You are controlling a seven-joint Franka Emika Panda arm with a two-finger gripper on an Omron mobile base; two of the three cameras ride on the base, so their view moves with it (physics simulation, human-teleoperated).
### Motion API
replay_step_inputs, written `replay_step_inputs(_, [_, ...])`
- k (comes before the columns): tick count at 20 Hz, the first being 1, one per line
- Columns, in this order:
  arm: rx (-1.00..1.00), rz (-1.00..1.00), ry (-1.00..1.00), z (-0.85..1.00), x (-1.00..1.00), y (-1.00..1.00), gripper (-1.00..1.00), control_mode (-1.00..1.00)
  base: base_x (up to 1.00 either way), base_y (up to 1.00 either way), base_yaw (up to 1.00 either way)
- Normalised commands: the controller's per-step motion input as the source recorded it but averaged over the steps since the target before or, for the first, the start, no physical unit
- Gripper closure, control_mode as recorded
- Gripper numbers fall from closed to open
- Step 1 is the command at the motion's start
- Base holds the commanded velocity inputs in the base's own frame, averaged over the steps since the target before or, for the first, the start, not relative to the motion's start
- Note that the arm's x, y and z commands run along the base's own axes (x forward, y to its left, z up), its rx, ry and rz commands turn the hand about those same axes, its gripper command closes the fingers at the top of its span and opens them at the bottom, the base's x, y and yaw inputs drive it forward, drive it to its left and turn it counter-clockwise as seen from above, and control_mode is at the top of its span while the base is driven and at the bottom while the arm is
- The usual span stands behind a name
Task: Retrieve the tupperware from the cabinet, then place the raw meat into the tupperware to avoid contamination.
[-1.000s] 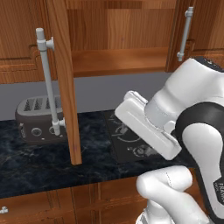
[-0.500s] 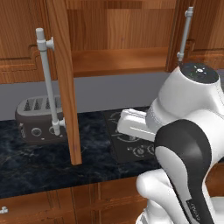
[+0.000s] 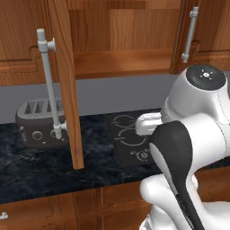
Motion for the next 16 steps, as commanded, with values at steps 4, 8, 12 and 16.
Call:
replay_step_inputs(4, [-0.04, 0.00, 0.18, 0.16, 0.72, -0.69, -1.00, -1.00, 0.00, 0.00, 0.00])
replay_step_inputs(8, [-0.01, -0.01, 0.14, 0.10, 0.76, -0.70, -1.00, -1.00, 0.00, 0.00, 0.00])
replay_step_inputs(12, [-0.01, -0.01, 0.01, 0.26, 0.54, -0.38, -1.00, -1.00, 0.00, 0.00, 0.00])
replay_step_inputs(16, [-0.09, 0.00, -0.07, 0.43, 0.44, -0.41, -1.00, -1.00, 0.00, 0.00, 0.00])
